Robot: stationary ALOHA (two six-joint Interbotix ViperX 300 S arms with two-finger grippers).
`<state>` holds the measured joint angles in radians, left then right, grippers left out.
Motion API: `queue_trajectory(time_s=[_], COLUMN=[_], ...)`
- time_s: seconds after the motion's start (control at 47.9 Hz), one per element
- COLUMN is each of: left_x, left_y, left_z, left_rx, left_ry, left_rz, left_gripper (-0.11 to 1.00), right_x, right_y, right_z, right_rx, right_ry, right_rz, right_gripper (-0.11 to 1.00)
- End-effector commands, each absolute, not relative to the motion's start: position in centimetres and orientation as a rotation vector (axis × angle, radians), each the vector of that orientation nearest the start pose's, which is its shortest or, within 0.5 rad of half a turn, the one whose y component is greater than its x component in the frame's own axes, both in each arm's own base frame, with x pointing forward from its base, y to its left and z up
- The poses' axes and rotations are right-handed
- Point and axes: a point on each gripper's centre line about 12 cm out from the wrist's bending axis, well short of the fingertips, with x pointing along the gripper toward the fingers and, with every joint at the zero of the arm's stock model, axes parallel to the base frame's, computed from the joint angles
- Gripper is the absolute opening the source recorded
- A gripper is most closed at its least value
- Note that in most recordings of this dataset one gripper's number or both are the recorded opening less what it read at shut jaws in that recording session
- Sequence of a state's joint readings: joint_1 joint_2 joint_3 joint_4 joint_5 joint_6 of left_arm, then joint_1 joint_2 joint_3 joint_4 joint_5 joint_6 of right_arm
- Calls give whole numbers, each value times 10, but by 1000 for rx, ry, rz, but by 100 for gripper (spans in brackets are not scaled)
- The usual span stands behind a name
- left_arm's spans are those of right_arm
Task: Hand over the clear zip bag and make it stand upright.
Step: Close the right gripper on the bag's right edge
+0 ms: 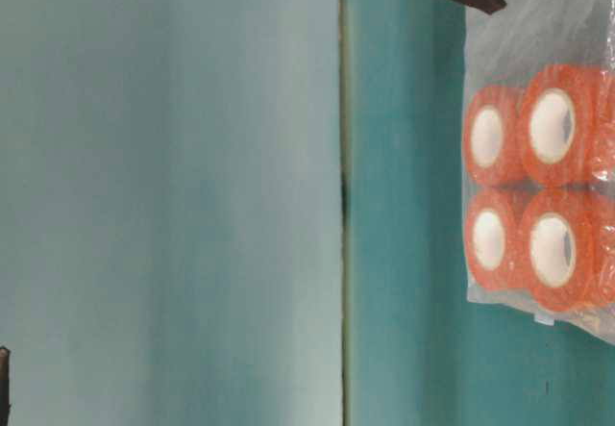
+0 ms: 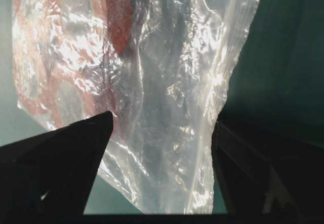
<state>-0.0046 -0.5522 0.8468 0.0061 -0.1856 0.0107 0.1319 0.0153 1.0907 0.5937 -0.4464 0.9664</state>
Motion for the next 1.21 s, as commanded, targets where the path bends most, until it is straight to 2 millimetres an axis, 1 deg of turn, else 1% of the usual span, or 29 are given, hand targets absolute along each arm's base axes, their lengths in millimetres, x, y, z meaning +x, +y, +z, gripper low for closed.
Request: queue_trajectory(time_s=[0.0,0.125,0.292,0.501,0.626,0.668,0.71,0.793,0.814,0.897,0.981,1.043,1.189], left_x=[299,299,299,299,299,298,298,298,298,298,297,297,296], left_y=[-2,-1,-1,1,1,1,1,1,1,1,1,1,-1], left_z=[324,324,324,324,324,323,322,319,319,318,319,318,317], left_rx=[20,20,20,20,20,20,21,20,20,20,20,20,20], left_ry=[78,80,80,78,80,81,83,91,92,94,92,94,95], left_rz=[-7,-5,-4,1,1,1,2,2,2,2,2,2,-5], left_gripper=[-1,-1,-1,-1,-1,-1,-1,-1,-1,-1,-1,-1,-1], right_x=[293,297,306,305,304,302,301,300,300,301,303,303,302], right_y=[12,13,14,12,11,9,6,1,-1,-4,-4,-4,-1], right_z=[83,81,84,83,81,79,77,76,76,76,77,76,76], right_rx=[1315,1312,1314,1306,1306,1307,1311,1320,1323,1328,1332,1333,1335], right_ry=[471,473,451,439,441,452,458,463,463,460,460,469,503], right_rz=[-600,-600,-588,-588,-596,-610,-625,-648,-655,-664,-666,-668,-670], right_gripper=[91,91,90,90,84,80,73,53,46,25,8,1,1])
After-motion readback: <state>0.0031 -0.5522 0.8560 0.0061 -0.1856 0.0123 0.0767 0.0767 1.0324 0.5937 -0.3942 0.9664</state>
